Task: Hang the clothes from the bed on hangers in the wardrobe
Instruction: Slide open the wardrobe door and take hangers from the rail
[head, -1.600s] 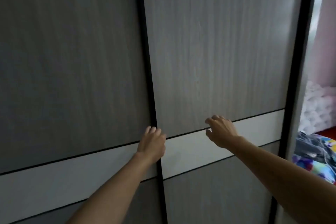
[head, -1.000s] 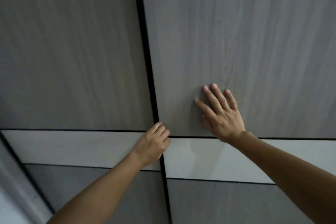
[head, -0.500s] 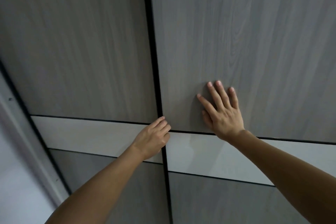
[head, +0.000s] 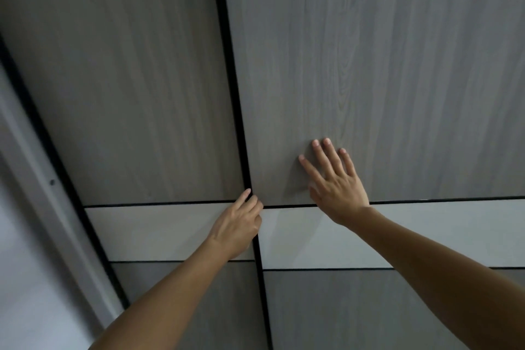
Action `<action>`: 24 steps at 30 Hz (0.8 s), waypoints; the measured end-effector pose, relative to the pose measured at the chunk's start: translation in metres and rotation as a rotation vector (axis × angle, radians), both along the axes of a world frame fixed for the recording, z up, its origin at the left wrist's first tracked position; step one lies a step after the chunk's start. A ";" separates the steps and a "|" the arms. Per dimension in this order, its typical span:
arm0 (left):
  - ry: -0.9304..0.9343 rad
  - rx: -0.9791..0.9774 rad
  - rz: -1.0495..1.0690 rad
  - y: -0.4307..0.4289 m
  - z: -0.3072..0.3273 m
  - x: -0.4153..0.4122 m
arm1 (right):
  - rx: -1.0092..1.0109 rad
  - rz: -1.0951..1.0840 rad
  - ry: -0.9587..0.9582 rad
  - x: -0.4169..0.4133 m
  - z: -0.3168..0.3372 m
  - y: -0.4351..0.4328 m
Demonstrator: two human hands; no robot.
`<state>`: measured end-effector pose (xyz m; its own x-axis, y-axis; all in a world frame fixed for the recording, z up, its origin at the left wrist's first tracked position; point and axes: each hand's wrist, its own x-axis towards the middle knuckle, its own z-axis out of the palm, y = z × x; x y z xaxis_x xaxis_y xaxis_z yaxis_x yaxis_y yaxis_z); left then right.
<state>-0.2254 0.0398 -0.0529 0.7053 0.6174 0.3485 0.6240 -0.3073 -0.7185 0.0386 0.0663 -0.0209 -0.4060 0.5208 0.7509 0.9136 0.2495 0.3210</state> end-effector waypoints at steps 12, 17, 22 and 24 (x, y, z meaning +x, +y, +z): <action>-0.060 0.099 -0.065 0.018 -0.006 -0.144 | 0.198 0.245 0.024 -0.138 -0.016 0.044; -0.039 0.106 -0.034 0.024 -0.006 -0.206 | 0.268 0.325 0.013 -0.201 -0.019 0.055; -0.046 0.110 -0.003 0.021 -0.004 -0.264 | 0.270 0.347 -0.012 -0.261 -0.021 0.058; -0.020 0.113 0.005 0.021 -0.003 -0.287 | 0.263 0.324 -0.018 -0.282 -0.021 0.057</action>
